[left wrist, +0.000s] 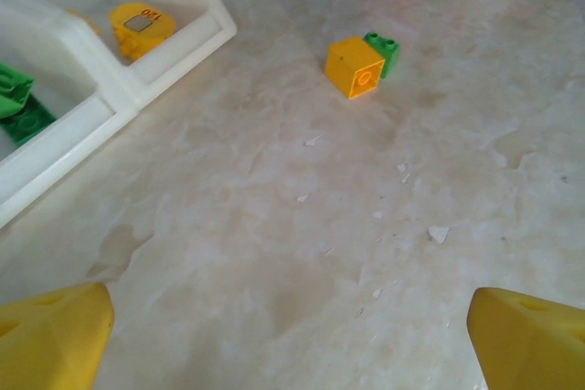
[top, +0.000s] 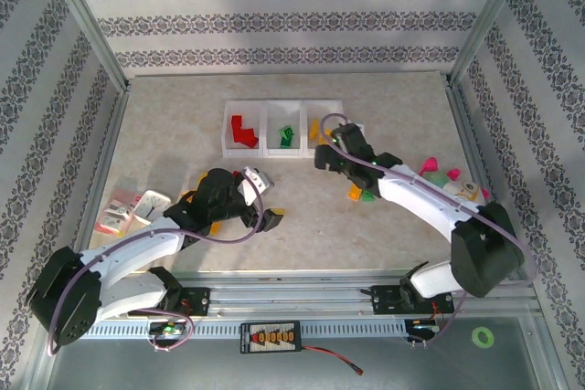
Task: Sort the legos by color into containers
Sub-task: Pick up the lego from the center of the table.
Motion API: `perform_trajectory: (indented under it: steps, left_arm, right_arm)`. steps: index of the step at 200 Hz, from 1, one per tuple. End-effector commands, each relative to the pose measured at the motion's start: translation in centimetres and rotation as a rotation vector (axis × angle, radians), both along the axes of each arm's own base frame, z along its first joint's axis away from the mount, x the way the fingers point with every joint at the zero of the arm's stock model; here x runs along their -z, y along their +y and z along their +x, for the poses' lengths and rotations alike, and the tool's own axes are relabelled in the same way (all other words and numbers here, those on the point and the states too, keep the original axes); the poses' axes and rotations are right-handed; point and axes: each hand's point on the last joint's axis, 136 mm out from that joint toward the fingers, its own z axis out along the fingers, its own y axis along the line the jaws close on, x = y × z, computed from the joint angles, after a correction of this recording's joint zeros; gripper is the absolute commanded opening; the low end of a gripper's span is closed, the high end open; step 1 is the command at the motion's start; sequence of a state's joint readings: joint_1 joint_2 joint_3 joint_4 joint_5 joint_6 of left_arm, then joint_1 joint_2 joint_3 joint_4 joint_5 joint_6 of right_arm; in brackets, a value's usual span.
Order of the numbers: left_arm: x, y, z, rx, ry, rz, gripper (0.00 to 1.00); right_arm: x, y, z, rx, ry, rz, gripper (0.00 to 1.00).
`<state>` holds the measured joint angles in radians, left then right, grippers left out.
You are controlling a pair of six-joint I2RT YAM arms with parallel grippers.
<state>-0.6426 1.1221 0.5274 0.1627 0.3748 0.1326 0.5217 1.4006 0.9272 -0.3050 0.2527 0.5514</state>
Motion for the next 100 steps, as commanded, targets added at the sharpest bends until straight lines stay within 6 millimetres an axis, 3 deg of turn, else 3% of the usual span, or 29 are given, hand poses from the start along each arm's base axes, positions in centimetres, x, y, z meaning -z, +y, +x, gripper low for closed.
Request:
perform_trajectory:
  steps: [1,32,64,100]
  left_arm:
    - [-3.3,-2.4,0.4,0.087,-0.095,-0.079,0.99]
    - [-3.1,-3.1,0.8,0.110,-0.090,-0.079,0.99]
    - [-3.0,-3.1,0.9,0.107,-0.094,-0.074,0.99]
    - [-2.6,-2.8,0.8,0.093,-0.079,-0.071,0.99]
  right_arm:
    - [3.2,-2.8,-1.9,0.072,0.129,0.038,0.94]
    - [6.1,-3.9,-1.8,0.065,0.258,-0.008,0.91]
    - [8.1,-3.7,-1.1,0.028,0.317,-0.055,0.90]
    - [9.7,-2.7,-2.2,0.007,0.388,-0.038,0.88]
